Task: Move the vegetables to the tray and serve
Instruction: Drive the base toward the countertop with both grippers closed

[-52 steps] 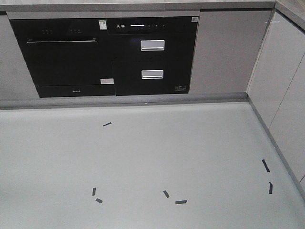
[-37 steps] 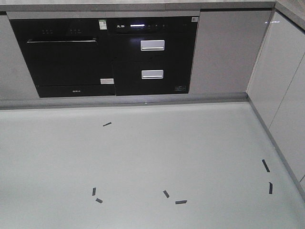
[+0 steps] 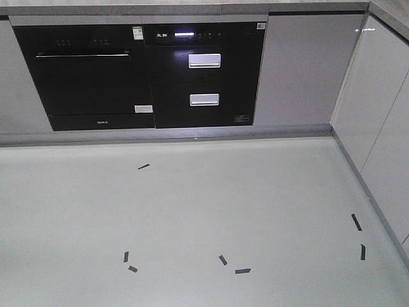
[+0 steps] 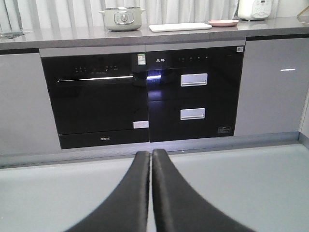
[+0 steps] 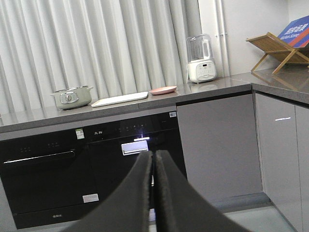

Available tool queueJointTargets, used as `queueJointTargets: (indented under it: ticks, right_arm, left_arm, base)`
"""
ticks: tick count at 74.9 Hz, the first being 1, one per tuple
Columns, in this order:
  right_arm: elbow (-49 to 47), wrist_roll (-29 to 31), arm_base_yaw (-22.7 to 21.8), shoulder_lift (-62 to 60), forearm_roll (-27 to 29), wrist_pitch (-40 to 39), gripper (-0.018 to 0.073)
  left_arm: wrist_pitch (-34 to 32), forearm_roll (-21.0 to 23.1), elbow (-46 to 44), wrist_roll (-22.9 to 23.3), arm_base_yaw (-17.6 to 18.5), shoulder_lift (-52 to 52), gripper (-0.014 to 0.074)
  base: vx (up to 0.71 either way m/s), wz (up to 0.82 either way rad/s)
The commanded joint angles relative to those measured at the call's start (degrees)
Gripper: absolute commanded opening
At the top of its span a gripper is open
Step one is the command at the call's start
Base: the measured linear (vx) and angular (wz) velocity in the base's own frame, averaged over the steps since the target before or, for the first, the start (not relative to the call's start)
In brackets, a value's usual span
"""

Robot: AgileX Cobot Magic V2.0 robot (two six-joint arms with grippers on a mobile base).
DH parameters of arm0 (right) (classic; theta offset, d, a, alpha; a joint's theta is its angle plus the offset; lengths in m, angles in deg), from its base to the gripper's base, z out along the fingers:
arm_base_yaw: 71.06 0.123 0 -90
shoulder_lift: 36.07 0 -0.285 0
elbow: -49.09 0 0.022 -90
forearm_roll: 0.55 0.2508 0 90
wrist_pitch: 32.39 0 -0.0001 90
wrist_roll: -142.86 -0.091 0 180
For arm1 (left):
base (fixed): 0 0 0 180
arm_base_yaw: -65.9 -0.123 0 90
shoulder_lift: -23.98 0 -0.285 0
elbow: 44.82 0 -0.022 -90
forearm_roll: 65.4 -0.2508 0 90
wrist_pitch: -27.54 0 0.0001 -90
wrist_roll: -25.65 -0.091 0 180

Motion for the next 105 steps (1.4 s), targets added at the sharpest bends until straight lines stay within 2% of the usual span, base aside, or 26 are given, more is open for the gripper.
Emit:
queueJointTargets:
  ticks: [1, 105]
  right_arm:
    - [0.93, 0.38, -0.01, -0.31, -0.60, -4.23, -0.0003]
    - [0.93, 0.38, -0.01, -0.31, -0.60, -4.23, -0.0003]
  left_arm:
    - [-4.06, 0.15, 1.25, 0.50, -0.06, -0.72, -0.0006]
    - [-4.06, 0.15, 1.25, 0.50, -0.06, -0.72, -0.0006]
  base:
    - [0.00, 0.00]
    - [0.05, 0.01]
